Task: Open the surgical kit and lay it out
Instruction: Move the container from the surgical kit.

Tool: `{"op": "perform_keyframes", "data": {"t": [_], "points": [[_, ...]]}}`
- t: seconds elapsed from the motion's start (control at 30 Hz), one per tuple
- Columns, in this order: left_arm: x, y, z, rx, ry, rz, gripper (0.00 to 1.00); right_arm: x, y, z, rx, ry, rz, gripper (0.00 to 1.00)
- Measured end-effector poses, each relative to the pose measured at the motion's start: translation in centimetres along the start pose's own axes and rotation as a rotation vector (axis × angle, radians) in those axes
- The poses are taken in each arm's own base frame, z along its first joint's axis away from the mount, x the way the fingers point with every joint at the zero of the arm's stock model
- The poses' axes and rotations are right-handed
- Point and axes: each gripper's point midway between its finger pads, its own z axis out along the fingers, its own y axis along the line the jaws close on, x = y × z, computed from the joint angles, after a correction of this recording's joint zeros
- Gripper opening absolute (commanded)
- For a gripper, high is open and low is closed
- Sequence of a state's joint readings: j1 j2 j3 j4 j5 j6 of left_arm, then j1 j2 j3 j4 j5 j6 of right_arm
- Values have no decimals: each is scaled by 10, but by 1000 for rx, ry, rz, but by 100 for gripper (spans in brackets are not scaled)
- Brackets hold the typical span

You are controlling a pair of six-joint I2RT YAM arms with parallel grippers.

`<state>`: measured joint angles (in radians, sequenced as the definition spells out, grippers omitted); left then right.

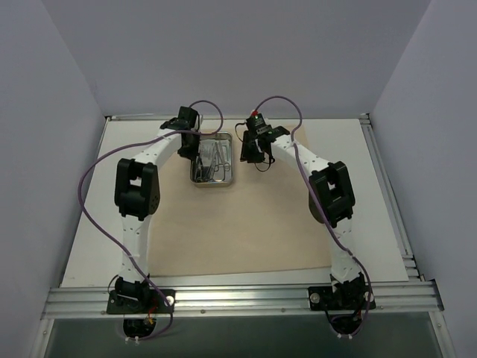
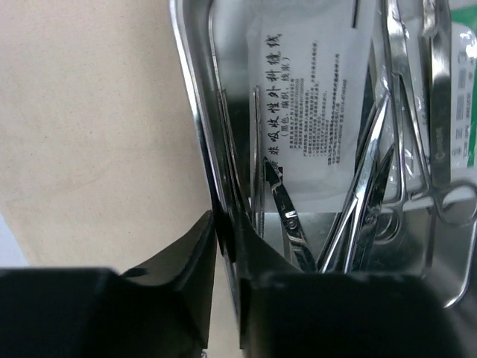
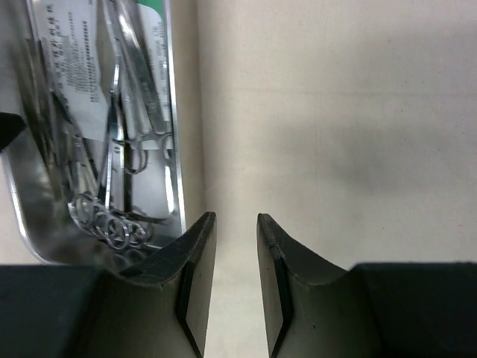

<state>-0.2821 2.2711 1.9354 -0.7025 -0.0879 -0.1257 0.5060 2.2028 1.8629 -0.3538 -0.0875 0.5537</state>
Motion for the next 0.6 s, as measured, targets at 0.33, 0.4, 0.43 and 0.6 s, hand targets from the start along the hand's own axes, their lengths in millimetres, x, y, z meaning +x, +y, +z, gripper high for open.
{"op": "perform_keyframes", "data": {"t": [0.33, 0.4, 0.43, 0.6], "points": [[-7, 20, 0, -105, -31, -5, 2, 15, -42, -1, 68, 42, 44, 25], [-8, 29, -1, -132, -34, -14, 2, 12, -45, -3, 71, 36, 50, 25], [-7, 34, -2, -148, -35, -20, 2, 11, -46, -4, 72, 34, 53, 25], [-8, 66, -3, -214, -36, -58, 2, 6, -52, -7, 81, 24, 60, 25]]}}
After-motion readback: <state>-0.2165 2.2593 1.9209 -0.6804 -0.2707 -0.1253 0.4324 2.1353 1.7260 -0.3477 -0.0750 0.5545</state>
